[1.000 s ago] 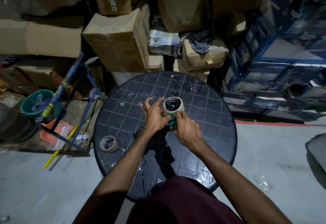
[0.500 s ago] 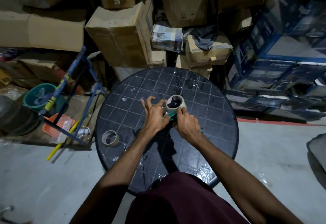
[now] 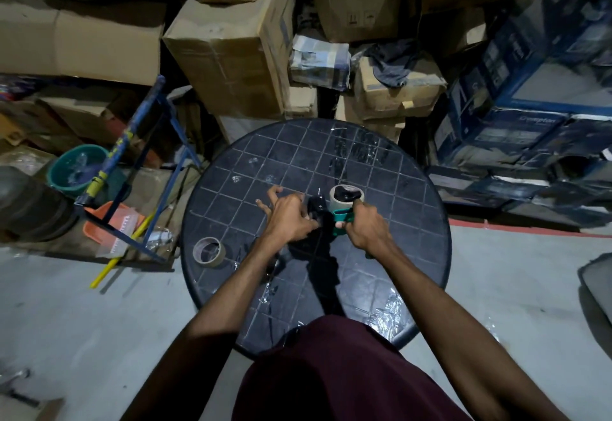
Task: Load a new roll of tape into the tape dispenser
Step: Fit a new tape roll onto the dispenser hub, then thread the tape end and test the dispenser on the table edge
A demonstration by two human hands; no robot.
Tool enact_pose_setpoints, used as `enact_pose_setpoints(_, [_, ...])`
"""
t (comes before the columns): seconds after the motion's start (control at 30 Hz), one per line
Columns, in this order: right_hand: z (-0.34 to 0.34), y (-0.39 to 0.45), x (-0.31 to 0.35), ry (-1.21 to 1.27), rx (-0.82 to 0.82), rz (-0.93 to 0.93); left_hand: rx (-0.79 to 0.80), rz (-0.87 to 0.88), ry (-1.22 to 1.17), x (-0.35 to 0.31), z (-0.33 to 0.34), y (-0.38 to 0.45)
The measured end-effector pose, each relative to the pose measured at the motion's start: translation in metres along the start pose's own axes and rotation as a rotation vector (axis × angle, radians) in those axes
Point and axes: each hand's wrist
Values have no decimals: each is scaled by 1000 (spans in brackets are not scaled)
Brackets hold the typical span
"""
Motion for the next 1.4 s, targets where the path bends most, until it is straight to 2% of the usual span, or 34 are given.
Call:
enact_pose_setpoints(0.33, [13, 7, -7, 286, 194, 75, 263, 11, 109, -4, -28, 11])
enact_pose_setpoints(0.63, [13, -1, -14, 588, 396, 146, 285, 121, 240, -3, -55, 32])
enact_pose_setpoints(0.83, [16, -5, -13, 602, 383, 135, 341, 226, 286, -15, -69, 46])
enact_pose_setpoints(1.17, [29, -5, -15, 753, 466, 168, 352, 196, 345, -14, -75, 53])
enact_pose_setpoints(1.3, [39, 2, -16, 830, 465, 238, 272, 208, 277, -5, -68, 57])
enact_pose_setpoints(1.4, [46, 8, -16, 839, 401, 279, 172, 197, 209, 1, -58, 53])
Point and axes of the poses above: each hand's wrist, its own y-axis towards the middle knuckle, its own z-axis out of the palm, x = y × z, and after that the axes turned 12 degrees about z, right-handed
